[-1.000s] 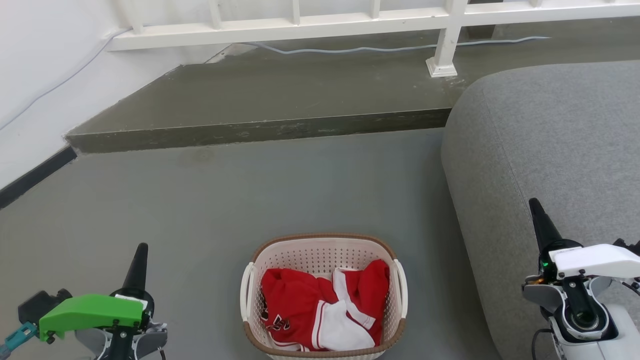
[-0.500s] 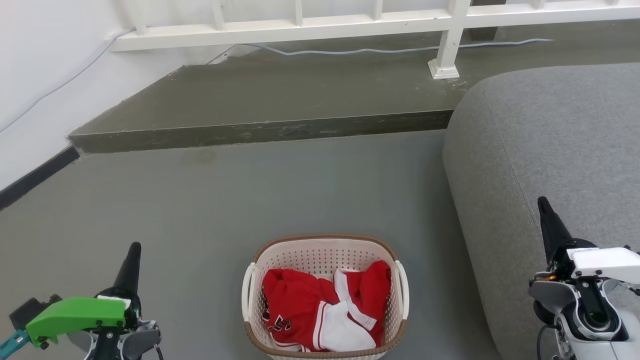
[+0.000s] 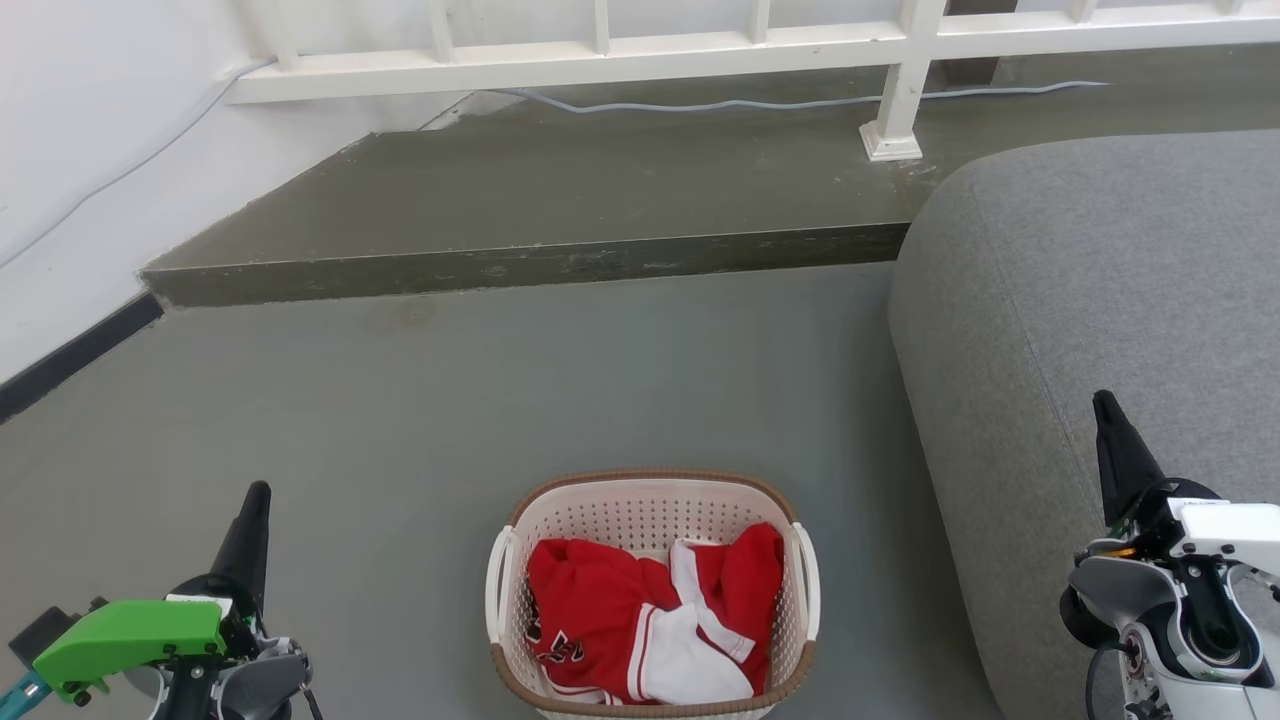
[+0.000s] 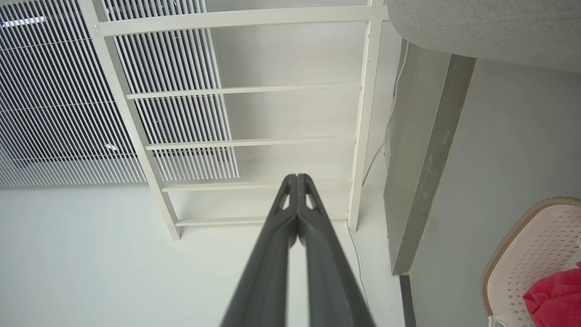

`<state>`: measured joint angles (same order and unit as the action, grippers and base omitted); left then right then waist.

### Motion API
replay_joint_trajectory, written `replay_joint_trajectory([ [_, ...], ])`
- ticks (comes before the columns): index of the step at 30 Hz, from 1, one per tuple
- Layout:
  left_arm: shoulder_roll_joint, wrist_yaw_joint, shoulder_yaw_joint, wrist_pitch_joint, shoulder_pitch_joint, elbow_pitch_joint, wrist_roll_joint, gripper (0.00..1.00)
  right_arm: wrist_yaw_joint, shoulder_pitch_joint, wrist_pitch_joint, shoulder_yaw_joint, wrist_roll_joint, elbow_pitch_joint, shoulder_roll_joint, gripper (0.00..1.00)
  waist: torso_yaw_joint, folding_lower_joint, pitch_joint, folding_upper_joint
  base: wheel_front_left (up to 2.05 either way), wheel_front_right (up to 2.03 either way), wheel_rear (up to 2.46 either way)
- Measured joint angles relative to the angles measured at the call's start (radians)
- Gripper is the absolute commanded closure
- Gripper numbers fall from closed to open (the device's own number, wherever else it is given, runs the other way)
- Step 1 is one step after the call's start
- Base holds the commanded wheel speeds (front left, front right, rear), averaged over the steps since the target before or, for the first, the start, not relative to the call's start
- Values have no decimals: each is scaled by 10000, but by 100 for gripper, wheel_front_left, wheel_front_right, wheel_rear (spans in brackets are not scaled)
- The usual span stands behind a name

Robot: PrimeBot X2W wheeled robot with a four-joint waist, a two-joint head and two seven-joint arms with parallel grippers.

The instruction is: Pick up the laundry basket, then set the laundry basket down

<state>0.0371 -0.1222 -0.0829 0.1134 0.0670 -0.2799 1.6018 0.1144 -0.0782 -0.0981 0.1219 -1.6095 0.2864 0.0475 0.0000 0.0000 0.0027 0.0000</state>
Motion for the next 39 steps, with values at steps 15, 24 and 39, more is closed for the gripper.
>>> replay_joint_trajectory([
  [15, -2, -2, -8, 0, 0, 4, 13, 100, 0, 0, 0, 10, -8, -6, -12, 100, 0, 0, 1, 0, 0, 0, 0],
  [24, -2, -2, -8, 0, 0, 8, 13, 100, 0, 0, 0, 12, -8, -8, -15, 100, -1, 0, 1, 0, 0, 0, 0],
  [39, -4, -4, -8, 0, 0, 12, 13, 100, 0, 0, 0, 13, -8, -13, -15, 100, -1, 0, 2, 0, 0, 0, 0],
])
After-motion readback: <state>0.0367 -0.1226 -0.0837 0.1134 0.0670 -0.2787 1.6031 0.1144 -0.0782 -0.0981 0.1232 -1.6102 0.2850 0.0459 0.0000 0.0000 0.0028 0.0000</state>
